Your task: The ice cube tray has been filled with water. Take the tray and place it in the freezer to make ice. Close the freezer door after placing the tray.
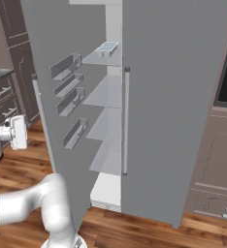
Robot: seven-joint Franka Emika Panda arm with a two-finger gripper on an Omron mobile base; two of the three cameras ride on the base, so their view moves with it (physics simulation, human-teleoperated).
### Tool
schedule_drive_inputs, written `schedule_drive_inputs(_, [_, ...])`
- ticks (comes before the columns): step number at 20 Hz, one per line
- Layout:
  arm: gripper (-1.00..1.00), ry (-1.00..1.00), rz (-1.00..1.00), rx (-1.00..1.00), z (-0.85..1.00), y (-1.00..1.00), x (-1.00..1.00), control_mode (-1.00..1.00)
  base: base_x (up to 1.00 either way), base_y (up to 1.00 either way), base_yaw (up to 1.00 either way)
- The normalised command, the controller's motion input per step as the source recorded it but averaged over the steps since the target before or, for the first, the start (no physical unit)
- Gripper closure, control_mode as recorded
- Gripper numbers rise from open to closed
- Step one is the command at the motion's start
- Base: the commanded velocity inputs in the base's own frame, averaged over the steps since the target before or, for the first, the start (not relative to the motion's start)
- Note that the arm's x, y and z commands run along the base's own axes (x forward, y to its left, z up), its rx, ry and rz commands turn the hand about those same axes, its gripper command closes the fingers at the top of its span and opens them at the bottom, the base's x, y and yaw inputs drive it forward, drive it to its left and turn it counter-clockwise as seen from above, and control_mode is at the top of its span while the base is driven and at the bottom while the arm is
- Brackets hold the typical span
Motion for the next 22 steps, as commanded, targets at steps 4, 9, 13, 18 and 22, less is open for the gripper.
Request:
schedule_drive_inputs(4, [-1.00, 0.08, -0.20, 0.00, -0.08, -0.15, 0.61, -1.00, 0.00, 0.00, 0.00])
schedule_drive_inputs(9, [-1.00, 0.05, -0.23, 0.00, -0.10, -0.17, 0.52, -1.00, 0.00, 0.00, 0.00])
schedule_drive_inputs(13, [-1.00, 0.05, -0.24, 0.00, -0.10, -0.36, 0.20, -1.00, 0.00, 0.00, 0.00])
schedule_drive_inputs(18, [-1.00, 0.01, -0.27, 0.00, -0.14, -0.59, 0.00, -1.00, 0.00, 0.00, 0.00])
schedule_drive_inputs(22, [-1.00, 0.00, -0.26, 0.00, -0.11, -0.66, -0.04, -1.00, 0.00, 0.00, 0.00])
